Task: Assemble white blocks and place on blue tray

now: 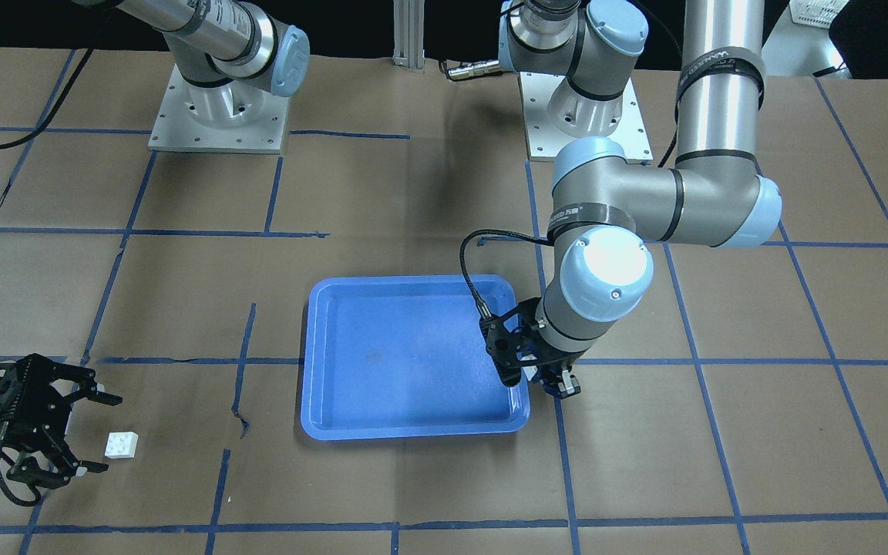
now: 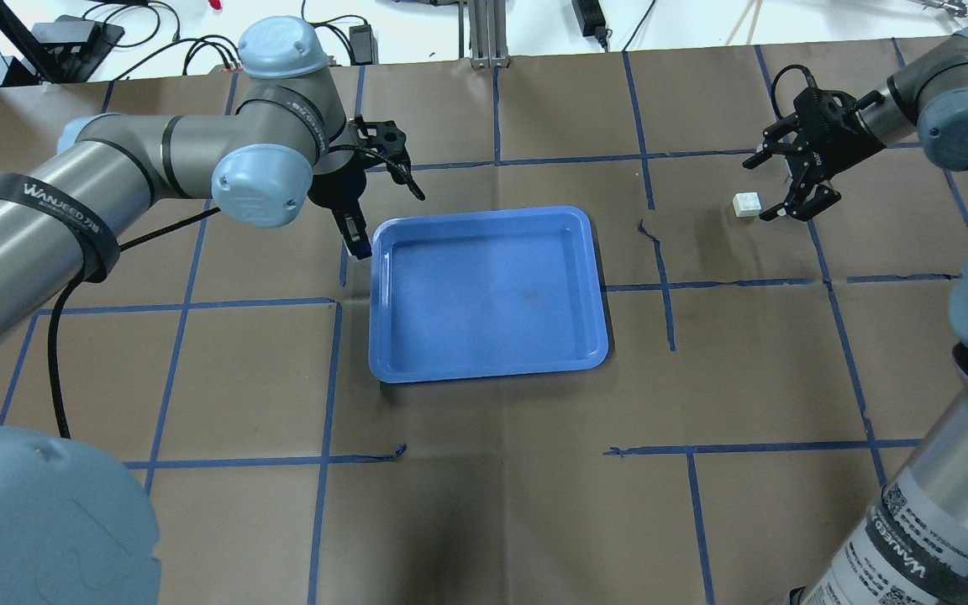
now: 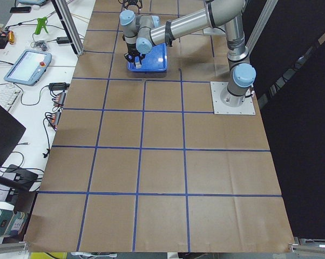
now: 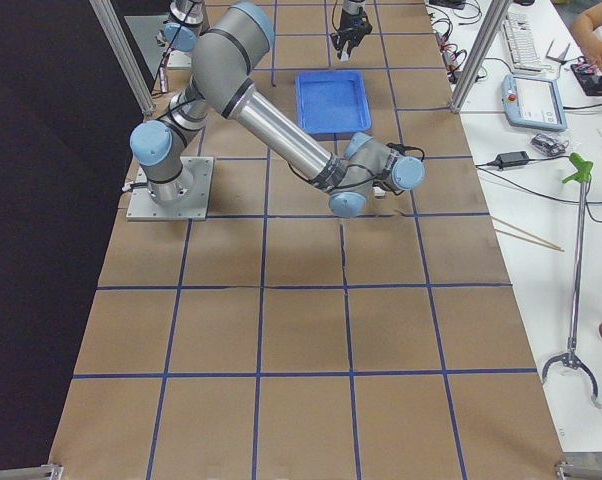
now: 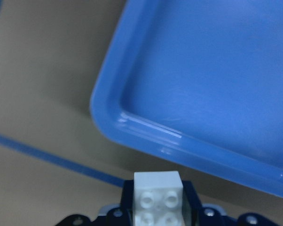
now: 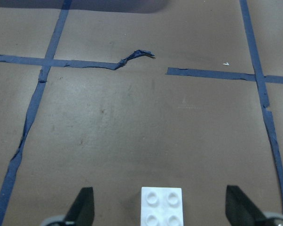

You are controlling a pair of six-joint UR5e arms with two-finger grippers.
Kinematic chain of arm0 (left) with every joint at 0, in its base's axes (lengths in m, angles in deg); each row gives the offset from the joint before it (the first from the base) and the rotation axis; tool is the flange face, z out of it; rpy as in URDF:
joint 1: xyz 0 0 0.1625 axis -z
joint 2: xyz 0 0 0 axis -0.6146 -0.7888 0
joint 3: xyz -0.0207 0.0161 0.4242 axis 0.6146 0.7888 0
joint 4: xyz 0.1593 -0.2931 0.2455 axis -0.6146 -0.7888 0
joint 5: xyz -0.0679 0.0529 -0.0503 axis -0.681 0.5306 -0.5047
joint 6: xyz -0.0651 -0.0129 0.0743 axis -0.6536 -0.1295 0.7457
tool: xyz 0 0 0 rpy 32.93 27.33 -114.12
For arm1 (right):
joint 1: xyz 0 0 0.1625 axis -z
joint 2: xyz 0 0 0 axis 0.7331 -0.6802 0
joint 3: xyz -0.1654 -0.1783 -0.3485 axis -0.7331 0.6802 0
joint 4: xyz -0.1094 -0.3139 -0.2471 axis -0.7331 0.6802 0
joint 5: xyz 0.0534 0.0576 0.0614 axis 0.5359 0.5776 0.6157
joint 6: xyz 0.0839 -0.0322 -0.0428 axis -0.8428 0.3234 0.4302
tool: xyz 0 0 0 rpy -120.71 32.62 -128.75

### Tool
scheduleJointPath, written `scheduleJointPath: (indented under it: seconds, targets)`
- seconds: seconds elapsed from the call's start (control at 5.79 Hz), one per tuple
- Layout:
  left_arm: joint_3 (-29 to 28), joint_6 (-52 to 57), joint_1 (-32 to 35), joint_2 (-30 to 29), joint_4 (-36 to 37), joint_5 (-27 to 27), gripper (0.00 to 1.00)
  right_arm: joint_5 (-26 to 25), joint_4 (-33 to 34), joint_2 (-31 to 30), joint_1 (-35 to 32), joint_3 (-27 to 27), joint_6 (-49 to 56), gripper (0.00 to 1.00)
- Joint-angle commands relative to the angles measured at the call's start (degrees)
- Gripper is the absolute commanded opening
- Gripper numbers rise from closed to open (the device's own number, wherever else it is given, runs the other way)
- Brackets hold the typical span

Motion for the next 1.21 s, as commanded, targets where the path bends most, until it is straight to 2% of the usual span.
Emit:
scheduleJointPath:
  seconds: [0.0, 0.35, 0.52, 0.86, 1.04]
  targets:
    - [1.6, 8.6, 6.7, -0.7, 3.1, 0.2, 0.08, 0.0, 0.1, 1.4, 0.4, -0.2, 0.5, 0.99]
    - [8.3, 8.0, 9.0, -2.9, 12.4, 0.1, 0.09, -0.3, 0.5, 2.2, 0.4, -0.1, 0.4, 0.99]
    - [8.7, 4.3, 9.4, -3.9, 16.2, -0.4, 0.09, -0.4, 0.6, 2.3, 0.4, -0.1, 0.4, 0.95]
    - [8.5, 2.9, 11.6, -3.2, 16.3, -0.1, 0.09, -0.6, 0.7, 2.3, 0.4, 0.0, 0.4, 0.6]
    - [8.4, 1.3, 12.7, -3.0, 16.4, 0.1, 0.09, -0.7, 0.9, 2.2, 0.4, 0.0, 0.4, 0.46]
